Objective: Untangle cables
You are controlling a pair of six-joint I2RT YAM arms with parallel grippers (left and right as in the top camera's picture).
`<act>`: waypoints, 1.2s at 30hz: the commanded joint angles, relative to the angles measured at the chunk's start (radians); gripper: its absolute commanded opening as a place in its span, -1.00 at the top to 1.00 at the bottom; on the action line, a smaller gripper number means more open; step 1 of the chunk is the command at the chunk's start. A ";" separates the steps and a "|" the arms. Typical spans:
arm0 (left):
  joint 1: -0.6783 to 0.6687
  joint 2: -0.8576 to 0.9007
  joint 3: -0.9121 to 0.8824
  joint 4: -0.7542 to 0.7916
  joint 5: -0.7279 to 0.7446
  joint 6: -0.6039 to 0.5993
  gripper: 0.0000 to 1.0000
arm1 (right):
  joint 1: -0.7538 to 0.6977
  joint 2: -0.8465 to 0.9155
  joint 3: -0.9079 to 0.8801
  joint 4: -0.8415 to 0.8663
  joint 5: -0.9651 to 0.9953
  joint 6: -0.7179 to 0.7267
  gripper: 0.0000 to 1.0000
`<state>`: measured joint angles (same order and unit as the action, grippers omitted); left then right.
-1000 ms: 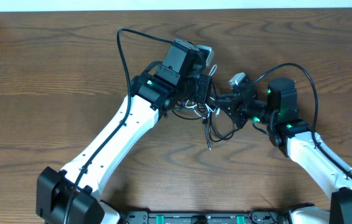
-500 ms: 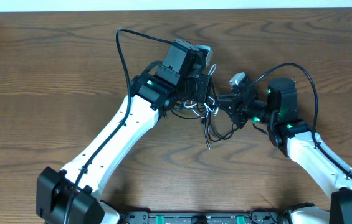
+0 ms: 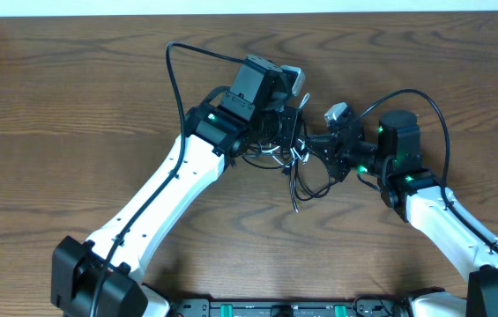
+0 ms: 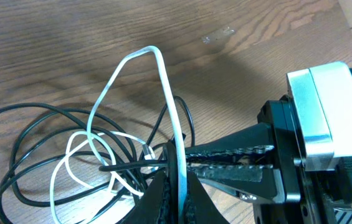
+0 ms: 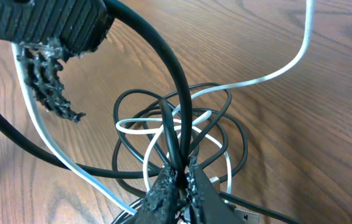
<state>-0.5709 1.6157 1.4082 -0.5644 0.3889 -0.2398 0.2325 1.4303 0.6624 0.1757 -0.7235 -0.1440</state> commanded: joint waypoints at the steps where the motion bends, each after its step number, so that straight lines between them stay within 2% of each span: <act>1: -0.016 -0.003 -0.004 0.006 0.019 -0.009 0.85 | 0.005 -0.003 0.009 0.000 -0.002 -0.011 0.83; 5: -0.045 -0.003 -0.004 0.024 0.019 -0.009 0.84 | 0.005 -0.003 0.009 0.000 -0.002 -0.011 0.85; 9: -0.053 -0.003 -0.004 0.035 0.018 -0.009 0.84 | 0.005 -0.003 0.009 -0.001 -0.002 -0.011 0.98; 13: -0.053 -0.003 -0.004 0.034 0.001 -0.009 0.85 | 0.005 -0.003 0.009 -0.001 -0.001 -0.011 0.98; 20: -0.053 -0.002 -0.004 -0.037 -0.337 -0.009 0.85 | 0.001 -0.005 0.009 -0.001 -0.019 -0.009 0.98; 24: -0.053 -0.002 -0.004 -0.090 -0.467 -0.009 0.85 | -0.023 -0.026 0.009 0.000 -0.077 -0.002 0.98; 29: -0.053 -0.001 -0.004 -0.109 -0.480 -0.009 0.85 | -0.059 -0.090 0.009 0.000 -0.198 0.005 0.98; 36: -0.053 0.016 -0.004 -0.117 -0.475 -0.025 0.85 | -0.059 -0.179 0.009 0.000 -0.204 0.043 0.98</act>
<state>-0.6289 1.6157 1.4082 -0.6735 -0.0475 -0.2401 0.1799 1.2919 0.6624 0.1745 -0.8810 -0.1242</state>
